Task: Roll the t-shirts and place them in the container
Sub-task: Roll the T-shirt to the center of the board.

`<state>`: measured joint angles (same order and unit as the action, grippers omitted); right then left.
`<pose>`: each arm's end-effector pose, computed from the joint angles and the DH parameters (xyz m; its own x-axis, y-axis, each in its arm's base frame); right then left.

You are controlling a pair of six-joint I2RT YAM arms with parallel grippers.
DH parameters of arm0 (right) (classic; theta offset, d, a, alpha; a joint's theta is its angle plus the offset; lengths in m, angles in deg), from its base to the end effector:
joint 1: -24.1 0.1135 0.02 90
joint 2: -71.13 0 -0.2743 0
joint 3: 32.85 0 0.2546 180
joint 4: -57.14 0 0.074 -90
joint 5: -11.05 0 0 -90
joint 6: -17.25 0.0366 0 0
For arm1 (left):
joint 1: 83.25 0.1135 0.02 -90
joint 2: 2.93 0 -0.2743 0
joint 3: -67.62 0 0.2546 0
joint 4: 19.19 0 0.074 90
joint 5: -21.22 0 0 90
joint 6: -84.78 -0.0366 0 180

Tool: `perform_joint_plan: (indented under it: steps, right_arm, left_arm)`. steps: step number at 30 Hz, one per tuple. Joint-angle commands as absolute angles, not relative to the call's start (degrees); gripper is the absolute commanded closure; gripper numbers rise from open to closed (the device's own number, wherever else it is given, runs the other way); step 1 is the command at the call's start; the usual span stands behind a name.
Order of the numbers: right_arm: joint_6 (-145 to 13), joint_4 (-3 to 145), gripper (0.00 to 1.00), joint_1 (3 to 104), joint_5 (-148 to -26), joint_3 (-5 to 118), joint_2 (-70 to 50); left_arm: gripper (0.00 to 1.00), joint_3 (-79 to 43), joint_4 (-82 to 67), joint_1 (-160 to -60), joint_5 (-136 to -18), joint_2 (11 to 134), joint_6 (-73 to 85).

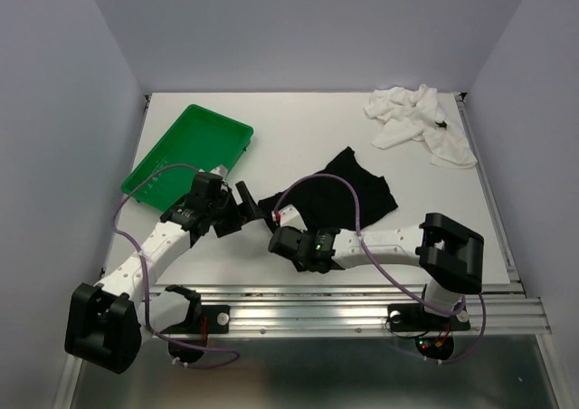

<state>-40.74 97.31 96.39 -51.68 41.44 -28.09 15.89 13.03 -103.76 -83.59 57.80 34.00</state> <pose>0.1193 0.3185 0.1803 -0.6517 -0.4919 -0.5773 -0.5220 0.8431 -0.1292 0.2024 -0.0857 0.2409 -0.8062 -0.3511 -0.4762 0.0117 0.7953 -0.6061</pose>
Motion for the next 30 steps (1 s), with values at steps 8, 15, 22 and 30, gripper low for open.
perform_joint_plan:
  steps: [8,15,22,30]
  right_arm:
    - [-39.1,85.6,0.99,90.5,-59.3,36.2,-17.3]
    - [-39.4,84.4,0.99,89.5,-62.1,35.1,-16.1]
    - [-39.3,84.3,0.99,89.5,-62.4,34.8,-15.4]
    - [-39.5,84.4,0.99,89.5,-63.8,34.3,-16.3]
  left_arm:
    - [0.02,25.4,-7.9,-103.7,-92.5,59.9,37.5]
    - [0.01,27.9,-17.0,-103.6,-94.9,62.5,40.4]
    - [0.01,27.7,-25.2,-103.8,-94.3,70.0,43.6]
    - [0.05,24.6,-28.7,-103.9,-92.7,76.2,45.1]
